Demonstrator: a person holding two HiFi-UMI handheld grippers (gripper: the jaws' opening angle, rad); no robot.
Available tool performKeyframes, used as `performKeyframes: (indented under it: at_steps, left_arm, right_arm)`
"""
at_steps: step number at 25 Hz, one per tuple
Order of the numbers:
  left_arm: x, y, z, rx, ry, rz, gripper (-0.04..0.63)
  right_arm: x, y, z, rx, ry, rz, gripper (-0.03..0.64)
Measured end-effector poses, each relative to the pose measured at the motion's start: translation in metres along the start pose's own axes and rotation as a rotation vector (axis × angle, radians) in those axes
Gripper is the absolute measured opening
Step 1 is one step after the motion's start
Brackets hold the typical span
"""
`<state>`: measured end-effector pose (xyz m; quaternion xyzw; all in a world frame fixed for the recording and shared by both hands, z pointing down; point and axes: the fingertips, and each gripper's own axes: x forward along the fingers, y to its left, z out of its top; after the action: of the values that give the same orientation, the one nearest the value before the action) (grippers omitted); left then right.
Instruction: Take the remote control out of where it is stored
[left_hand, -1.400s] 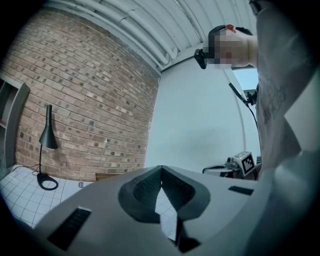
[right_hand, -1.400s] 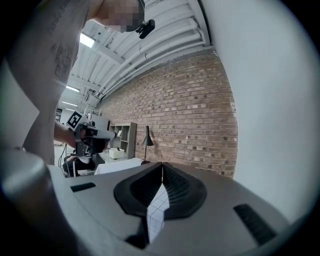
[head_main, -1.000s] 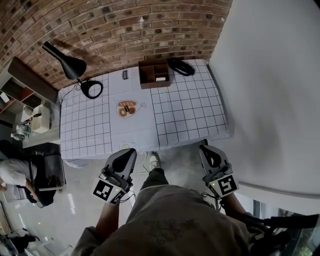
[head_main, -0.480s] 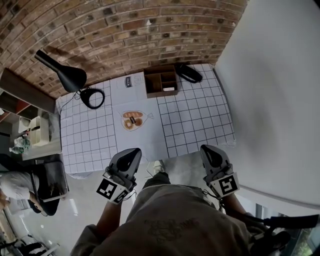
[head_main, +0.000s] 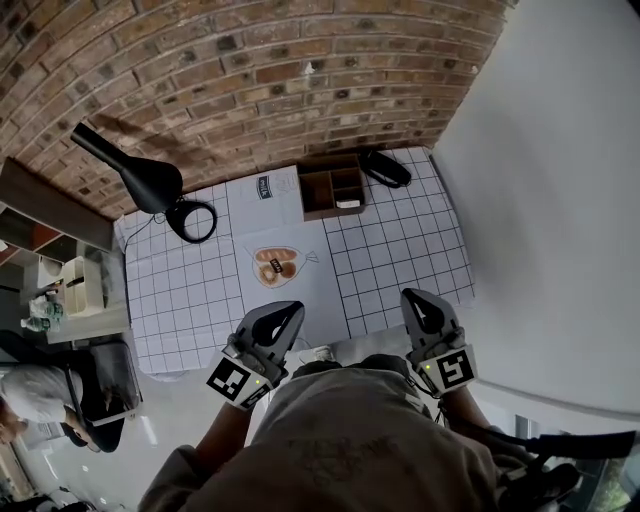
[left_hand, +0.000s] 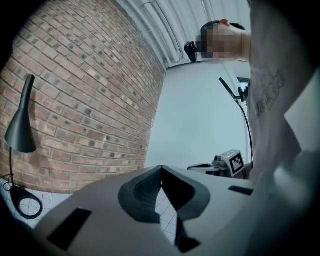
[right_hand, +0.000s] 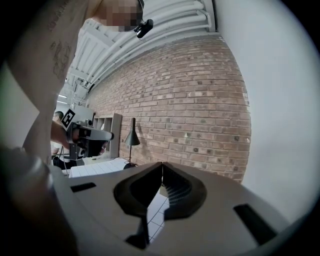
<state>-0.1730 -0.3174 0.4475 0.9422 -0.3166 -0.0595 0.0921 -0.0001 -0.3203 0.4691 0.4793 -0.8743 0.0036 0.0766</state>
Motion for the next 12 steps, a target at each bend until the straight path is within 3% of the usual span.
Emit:
performKeyframes:
  at_steps: [12]
  left_arm:
    - [0.004,-0.001,0.002,-0.016,-0.011,-0.013,0.005]
  right_arm:
    - [0.02,-0.001,0.005,-0.009,-0.018,0.016,0.012]
